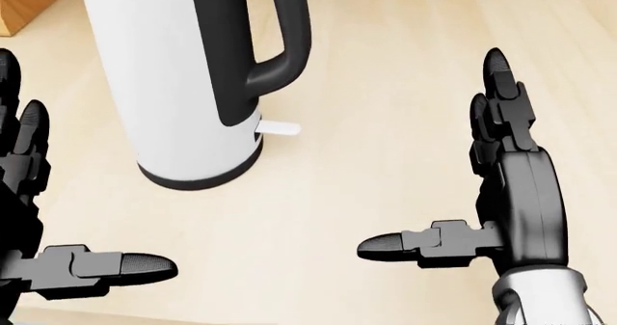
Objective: Press down the lever to turn on the electric kettle.
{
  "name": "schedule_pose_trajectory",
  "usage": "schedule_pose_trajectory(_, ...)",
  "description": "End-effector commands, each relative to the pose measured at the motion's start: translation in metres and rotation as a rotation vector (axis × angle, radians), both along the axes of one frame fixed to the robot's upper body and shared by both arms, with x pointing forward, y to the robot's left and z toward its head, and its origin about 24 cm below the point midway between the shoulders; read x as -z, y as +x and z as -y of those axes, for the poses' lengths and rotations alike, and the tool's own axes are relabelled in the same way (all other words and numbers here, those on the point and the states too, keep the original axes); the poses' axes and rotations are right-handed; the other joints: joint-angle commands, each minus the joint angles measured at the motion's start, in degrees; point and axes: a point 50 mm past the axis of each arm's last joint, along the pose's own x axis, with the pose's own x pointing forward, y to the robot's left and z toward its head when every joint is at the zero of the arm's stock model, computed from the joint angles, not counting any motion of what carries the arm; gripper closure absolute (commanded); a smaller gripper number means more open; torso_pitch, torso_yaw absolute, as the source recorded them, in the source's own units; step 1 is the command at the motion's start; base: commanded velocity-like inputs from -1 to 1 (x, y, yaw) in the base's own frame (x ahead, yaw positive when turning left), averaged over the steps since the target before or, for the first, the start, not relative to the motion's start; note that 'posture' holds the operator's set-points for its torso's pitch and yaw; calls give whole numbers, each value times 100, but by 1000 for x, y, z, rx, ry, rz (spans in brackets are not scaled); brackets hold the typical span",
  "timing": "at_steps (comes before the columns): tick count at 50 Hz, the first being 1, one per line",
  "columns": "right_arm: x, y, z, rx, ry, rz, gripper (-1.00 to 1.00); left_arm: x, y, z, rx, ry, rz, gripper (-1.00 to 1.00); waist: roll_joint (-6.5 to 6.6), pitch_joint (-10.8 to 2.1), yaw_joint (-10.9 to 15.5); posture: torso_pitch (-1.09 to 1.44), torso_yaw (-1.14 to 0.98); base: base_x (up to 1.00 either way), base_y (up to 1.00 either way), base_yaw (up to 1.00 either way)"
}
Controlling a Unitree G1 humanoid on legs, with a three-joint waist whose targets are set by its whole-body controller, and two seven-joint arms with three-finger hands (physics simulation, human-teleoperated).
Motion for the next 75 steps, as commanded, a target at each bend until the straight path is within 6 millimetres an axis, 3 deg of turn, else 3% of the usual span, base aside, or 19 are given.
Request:
schedule_pose_trajectory(1, -18, -3, -10, -47, -4, 102, -100, -17, -6, -3, -23, 21, 99, -100, 10, -91, 42, 0, 0, 20, 0, 0)
schedule_pose_trajectory(3, -18, -3, -12, -58, -3, 96, -100, -17, -7, -5, -26, 22, 101, -100, 103, -28, 22, 0, 0, 6, 0, 0)
schedule_pose_trajectory(5, -21, -5, -14, -65, -2, 101, -100, -22, -9, -7, -34, 20, 111, -100, 166, -57, -30, 0, 0, 0, 0, 0)
schedule_pose_trajectory(7, -25, -5, -13, -64, -6, 108, -100, -23, -10, -7, -37, 22, 115, -100, 393, -93, -59, 0, 0, 0, 0, 0)
schedule_pose_trajectory(8, -26, -7, -14, -65, -9, 110, -100, -24, -10, -7, -37, 22, 117, -100, 506, -179, -96, 0, 0, 0, 0, 0)
schedule_pose_trajectory(9, -28, -7, -13, -64, -9, 114, -100, -24, -10, -7, -38, 22, 116, -100, 327, -52, -69, 0, 0, 0, 0, 0)
schedule_pose_trajectory(12, -34, -7, -12, -64, -14, 121, -100, -24, -10, -7, -38, 22, 116, -100, 289, -174, -21, 0, 0, 0, 0, 0)
schedule_pose_trajectory(18, -50, -1, -14, -68, -35, 143, -100, -26, -12, -8, -39, 20, 121, -100, 211, -212, 26, 0, 0, 0, 0, 0)
schedule_pose_trajectory(29, -64, 15, -6, -48, -35, 157, -100, -23, -10, -6, -37, 22, 117, -100, 190, -188, 66, 0, 0, 0, 0, 0)
schedule_pose_trajectory(36, -60, 40, -18, -82, -54, 132, -100, -22, -9, -7, -36, 22, 117, -100, 214, -152, 35, 0, 0, 0, 0, 0)
schedule_pose_trajectory(51, -80, 74, -37, -94, -129, 107, -100, -23, -10, -10, -45, 19, 117, -100, 253, -175, 39, 0, 0, 0, 0, 0)
schedule_pose_trajectory(61, -95, 86, -34, -86, -157, 110, -100, -24, -8, -9, -44, 20, 116, -100, 237, -206, 68, 0, 0, 0, 0, 0)
schedule_pose_trajectory(75, -98, 105, -31, -75, -175, 78, -100, -24, -7, -10, -46, 20, 118, -100, 243, -241, 78, 0, 0, 0, 0, 0)
